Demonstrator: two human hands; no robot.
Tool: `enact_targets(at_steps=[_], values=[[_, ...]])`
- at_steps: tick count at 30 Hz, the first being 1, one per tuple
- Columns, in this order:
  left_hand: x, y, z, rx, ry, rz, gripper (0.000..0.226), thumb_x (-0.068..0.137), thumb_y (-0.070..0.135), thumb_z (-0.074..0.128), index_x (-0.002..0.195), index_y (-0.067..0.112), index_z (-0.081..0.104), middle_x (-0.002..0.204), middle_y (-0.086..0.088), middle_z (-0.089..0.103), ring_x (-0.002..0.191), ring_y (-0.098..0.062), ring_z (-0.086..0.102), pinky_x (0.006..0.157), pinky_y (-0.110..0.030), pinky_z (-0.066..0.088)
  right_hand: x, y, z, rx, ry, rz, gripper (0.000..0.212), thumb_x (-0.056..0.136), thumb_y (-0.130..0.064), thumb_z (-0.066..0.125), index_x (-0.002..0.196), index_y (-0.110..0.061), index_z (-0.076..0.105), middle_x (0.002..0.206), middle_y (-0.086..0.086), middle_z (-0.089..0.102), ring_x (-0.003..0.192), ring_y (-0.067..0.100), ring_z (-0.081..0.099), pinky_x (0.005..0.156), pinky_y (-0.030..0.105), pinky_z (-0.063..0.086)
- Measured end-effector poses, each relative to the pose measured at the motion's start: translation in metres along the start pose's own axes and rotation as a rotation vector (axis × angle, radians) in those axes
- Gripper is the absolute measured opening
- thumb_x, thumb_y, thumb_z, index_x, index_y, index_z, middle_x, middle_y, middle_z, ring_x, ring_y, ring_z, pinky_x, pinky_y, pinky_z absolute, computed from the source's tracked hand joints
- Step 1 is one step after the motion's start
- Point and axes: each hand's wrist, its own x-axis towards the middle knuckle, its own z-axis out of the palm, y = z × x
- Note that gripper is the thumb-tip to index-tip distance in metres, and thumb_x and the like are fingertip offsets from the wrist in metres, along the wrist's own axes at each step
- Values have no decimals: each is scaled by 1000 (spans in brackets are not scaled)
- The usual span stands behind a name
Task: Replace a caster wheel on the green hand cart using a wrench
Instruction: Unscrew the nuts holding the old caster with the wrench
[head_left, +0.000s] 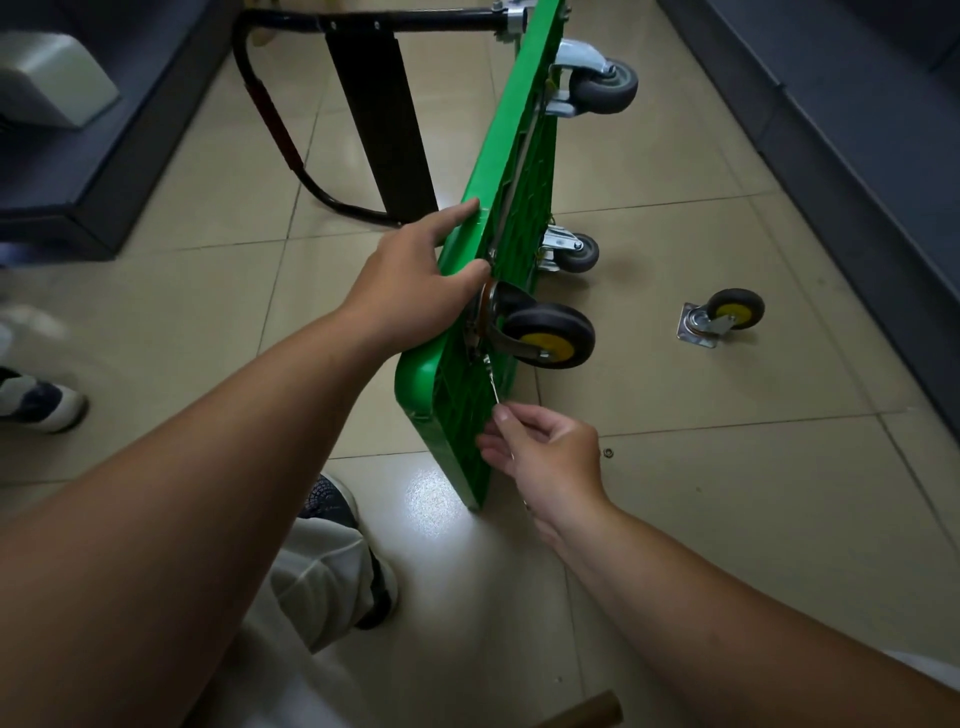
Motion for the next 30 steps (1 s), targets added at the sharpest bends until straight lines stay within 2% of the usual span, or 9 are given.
enact_targets(at_steps=[4,8,11,17,21,23,26,28,30], values=[[0,-1,3,-2,23,3,63,95,34,64,152,44,40,142,2,56,82,-16,72,81,-44,62,1,6,10,63,-23,39,9,94,-8,67,102,-4,71,88,13,76,75,24,75,75,34,62],[0,-3,6,-19,53,3,63,91,40,63,150,46,43,138,7,60,87,-14,72,81,-43,62,1,6,13,113,-82,27,3,93,-5,68,94,-6,71,80,11,76,68,22,73,65,29,60],[0,-3,7,-28,70,-1,62,89,42,62,149,47,44,136,8,62,95,-10,70,85,-41,62,7,9,12,62,-103,-5,10,91,-4,70,100,-4,74,81,10,77,72,20,73,72,29,61],[2,-8,7,-57,78,-6,63,85,46,62,146,50,46,132,10,63,91,-10,72,83,-41,62,38,19,-5,-276,-157,-247,19,88,-7,74,107,-8,76,91,-5,78,87,6,73,77,18,56],[5,-9,9,-38,103,8,63,85,46,62,146,49,48,132,11,64,94,-6,71,84,-38,62,70,22,-13,-543,-183,-453,20,87,-15,77,107,-16,76,101,-2,75,95,12,71,88,35,58],[6,-10,9,-32,111,13,62,85,46,61,145,48,49,130,12,64,95,-5,71,85,-38,62,83,24,-15,-665,-173,-588,21,87,-17,76,108,-16,76,103,1,73,96,16,70,88,42,57],[8,-11,10,-35,116,18,61,85,46,62,144,48,50,128,14,65,95,-4,71,83,-37,62,91,25,-19,-764,-166,-709,24,88,-17,75,112,-17,75,107,0,73,98,18,69,86,43,57],[9,-12,10,-30,121,25,61,84,47,61,144,49,51,127,15,66,99,-3,70,86,-37,61,84,27,-25,-750,-197,-659,23,88,-15,75,111,-17,75,104,-2,73,96,13,70,86,36,58],[10,-13,10,-32,121,27,61,82,50,60,143,49,51,126,14,67,98,-5,70,87,-37,61,68,29,-27,-647,-231,-485,22,87,-11,75,109,-15,76,99,-6,75,93,6,71,84,25,56]])
